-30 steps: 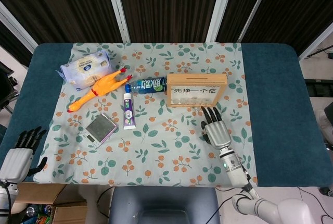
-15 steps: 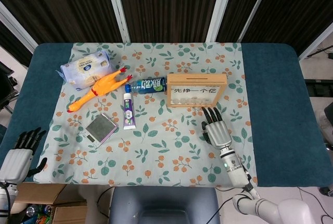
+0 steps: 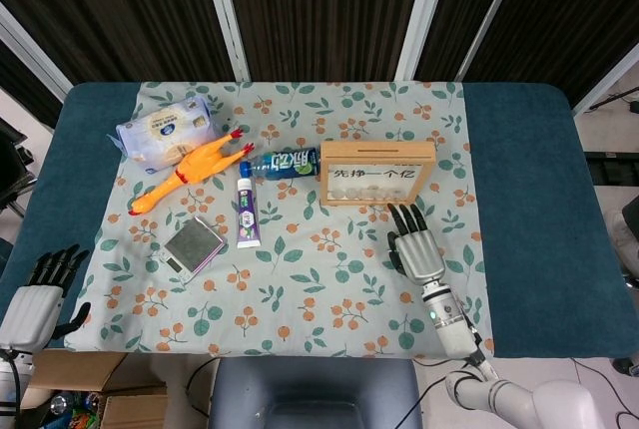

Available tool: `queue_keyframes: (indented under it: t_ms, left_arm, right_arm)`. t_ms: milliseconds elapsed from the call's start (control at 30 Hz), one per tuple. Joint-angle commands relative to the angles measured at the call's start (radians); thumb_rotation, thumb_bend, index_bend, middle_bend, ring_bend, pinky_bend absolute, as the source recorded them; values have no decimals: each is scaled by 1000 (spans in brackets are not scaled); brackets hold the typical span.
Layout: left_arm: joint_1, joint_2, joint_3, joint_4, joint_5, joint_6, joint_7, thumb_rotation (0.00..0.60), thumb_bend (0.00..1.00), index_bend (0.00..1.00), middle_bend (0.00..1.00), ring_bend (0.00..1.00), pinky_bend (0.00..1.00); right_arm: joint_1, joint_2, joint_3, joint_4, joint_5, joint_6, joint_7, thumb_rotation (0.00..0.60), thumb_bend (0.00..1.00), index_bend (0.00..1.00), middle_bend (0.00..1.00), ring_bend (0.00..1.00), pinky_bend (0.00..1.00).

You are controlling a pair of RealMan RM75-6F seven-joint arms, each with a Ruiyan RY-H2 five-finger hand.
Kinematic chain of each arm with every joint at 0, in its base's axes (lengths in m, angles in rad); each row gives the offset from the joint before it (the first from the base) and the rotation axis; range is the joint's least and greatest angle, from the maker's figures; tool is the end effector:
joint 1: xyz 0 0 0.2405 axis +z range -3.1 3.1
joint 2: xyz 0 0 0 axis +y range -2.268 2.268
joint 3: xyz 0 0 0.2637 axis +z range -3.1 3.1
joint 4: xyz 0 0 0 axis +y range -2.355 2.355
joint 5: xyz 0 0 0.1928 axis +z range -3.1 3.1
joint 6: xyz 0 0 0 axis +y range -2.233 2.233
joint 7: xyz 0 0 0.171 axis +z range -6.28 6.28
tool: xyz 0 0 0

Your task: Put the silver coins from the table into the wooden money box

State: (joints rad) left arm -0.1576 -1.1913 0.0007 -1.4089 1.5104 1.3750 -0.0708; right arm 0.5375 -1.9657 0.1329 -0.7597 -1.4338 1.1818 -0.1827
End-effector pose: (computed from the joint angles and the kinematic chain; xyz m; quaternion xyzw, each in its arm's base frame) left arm -0.3393 0.2233 0.1496 -0.6445 -0.3913 -0.3433 0.5601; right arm -0.2324 -0.3443 -0.0674 0.7106 -0.2935 0.3620 0.5271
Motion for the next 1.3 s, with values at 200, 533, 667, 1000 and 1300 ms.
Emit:
queue_keyframes:
  t_ms: [200,533,667,1000,1300]
  left_arm:
    - [-2,2,0,-4,1,-1,0,600,376,0,0,0,0]
    - [-2,3,-1,-11,4,3,6,600,375,0,0,0,0]
    - [-1,5,-2,-19,8,11,7,600,376,0,0,0,0]
    - [1,12,-1,-37,19,24,17,600,376,0,0,0,0]
    - [2,14,1,-34,15,18,7,600,376,0,0,0,0]
  right_arm:
    - [0,11,7,-21,2,9,1,600,612,695,146,0,0]
    - [-15,123,16,-228,-51,120,24,600,615,710,147,0,0]
    - [-22,245,41,-465,-153,280,16,600,615,711,154,0,0]
    - [-6,428,168,-811,-166,341,-127,600,615,722,159,0,0]
    - [116,478,373,-828,176,100,-183,600,615,722,164,0,0]
